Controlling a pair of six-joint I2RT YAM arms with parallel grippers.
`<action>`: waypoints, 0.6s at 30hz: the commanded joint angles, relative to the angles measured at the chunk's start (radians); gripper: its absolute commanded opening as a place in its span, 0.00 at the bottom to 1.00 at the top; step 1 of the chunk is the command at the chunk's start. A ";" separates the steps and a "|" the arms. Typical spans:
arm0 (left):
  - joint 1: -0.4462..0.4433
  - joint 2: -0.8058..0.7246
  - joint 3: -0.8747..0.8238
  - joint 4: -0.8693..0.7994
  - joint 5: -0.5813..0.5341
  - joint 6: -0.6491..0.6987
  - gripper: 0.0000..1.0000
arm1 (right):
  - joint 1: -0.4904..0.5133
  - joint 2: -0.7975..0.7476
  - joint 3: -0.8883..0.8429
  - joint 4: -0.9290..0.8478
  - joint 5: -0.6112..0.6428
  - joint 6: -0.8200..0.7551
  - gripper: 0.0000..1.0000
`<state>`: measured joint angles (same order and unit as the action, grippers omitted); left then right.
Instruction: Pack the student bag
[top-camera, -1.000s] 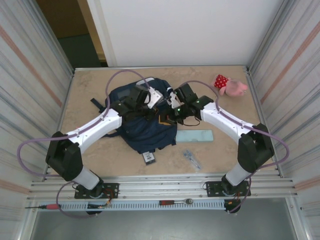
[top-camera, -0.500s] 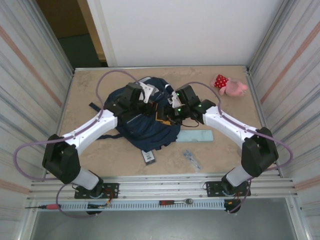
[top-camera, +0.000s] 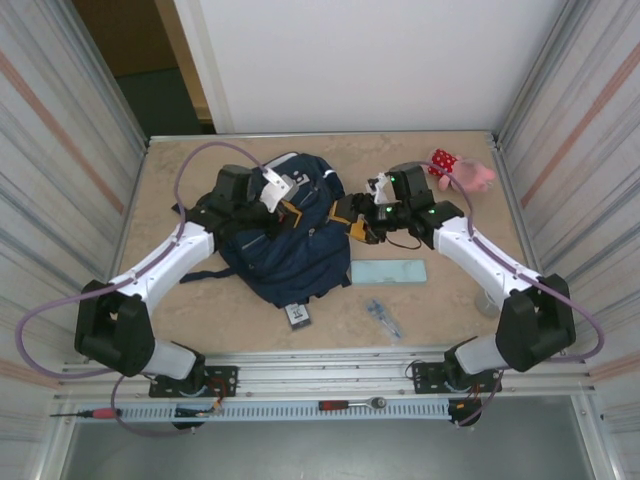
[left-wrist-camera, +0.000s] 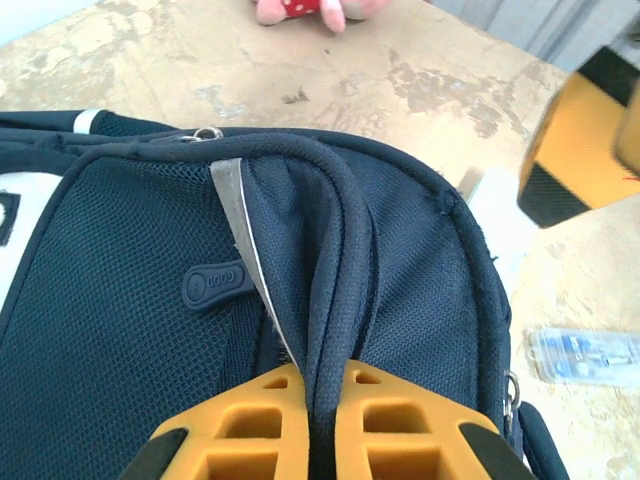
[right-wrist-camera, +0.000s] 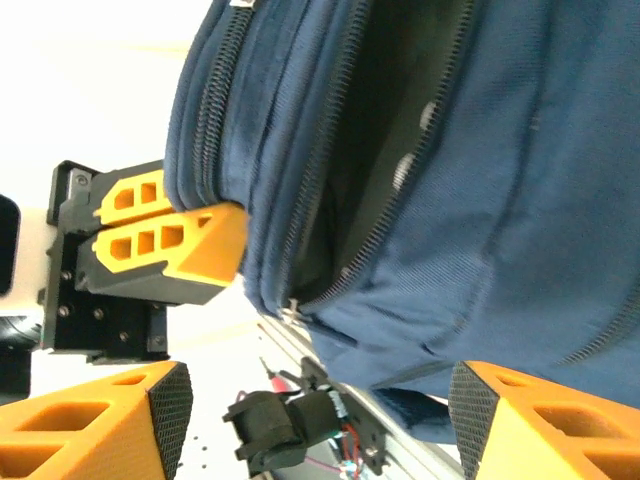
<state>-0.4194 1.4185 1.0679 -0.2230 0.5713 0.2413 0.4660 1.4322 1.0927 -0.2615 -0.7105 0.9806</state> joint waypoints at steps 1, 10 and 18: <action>-0.001 -0.066 0.009 0.049 0.161 0.107 0.00 | 0.027 0.043 0.017 0.108 -0.020 0.100 0.70; -0.001 -0.056 0.023 0.010 0.245 0.230 0.00 | 0.038 0.134 0.036 0.262 0.001 0.214 0.59; -0.002 -0.024 0.076 -0.100 0.242 0.359 0.00 | 0.045 0.173 0.046 0.335 0.014 0.265 0.26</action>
<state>-0.4049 1.4200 1.0767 -0.3099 0.6807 0.5076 0.5114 1.5860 1.1027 -0.0040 -0.7353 1.2049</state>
